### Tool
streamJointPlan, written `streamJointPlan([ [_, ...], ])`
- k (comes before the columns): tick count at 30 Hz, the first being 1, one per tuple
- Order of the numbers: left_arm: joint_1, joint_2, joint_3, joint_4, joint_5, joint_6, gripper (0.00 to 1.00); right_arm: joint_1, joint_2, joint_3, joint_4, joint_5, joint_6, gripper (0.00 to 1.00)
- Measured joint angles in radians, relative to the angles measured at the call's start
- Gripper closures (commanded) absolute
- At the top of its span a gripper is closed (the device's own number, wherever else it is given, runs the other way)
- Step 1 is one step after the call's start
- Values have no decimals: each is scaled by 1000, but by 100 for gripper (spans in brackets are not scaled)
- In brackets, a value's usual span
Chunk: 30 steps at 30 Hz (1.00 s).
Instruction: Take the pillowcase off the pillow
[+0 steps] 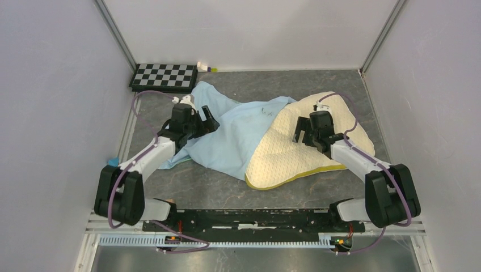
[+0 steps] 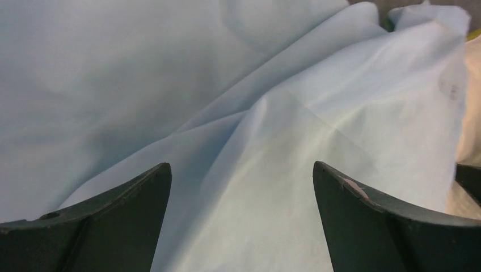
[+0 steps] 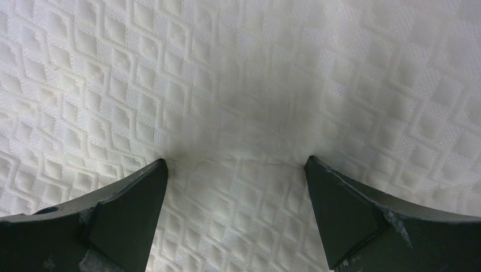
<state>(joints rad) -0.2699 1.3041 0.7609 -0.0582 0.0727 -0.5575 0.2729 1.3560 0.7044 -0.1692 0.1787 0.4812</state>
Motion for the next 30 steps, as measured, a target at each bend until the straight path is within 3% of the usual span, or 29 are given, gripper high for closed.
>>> streamJointPlan([
  [6, -1, 121, 54, -56, -6, 37, 1, 0, -30, -10, -5, -6, -4, 2],
  [9, -1, 125, 61, -60, 3, 67, 13, 0, -35, -11, -5, -11, -8, 2],
  [13, -1, 191, 118, -76, 62, 91, 54, 0, -37, -11, -6, -17, -12, 2],
  [15, -1, 232, 140, -77, 89, 103, 96, 0, -39, -11, -7, -18, -14, 2],
  [23, 18, 250, 144, -110, 68, 92, 98, 0, -39, -11, -13, -7, -14, 2],
  [30, 151, 35, -1, -15, -40, -48, 98, -53, -41, -29, -11, 6, 25, 2],
])
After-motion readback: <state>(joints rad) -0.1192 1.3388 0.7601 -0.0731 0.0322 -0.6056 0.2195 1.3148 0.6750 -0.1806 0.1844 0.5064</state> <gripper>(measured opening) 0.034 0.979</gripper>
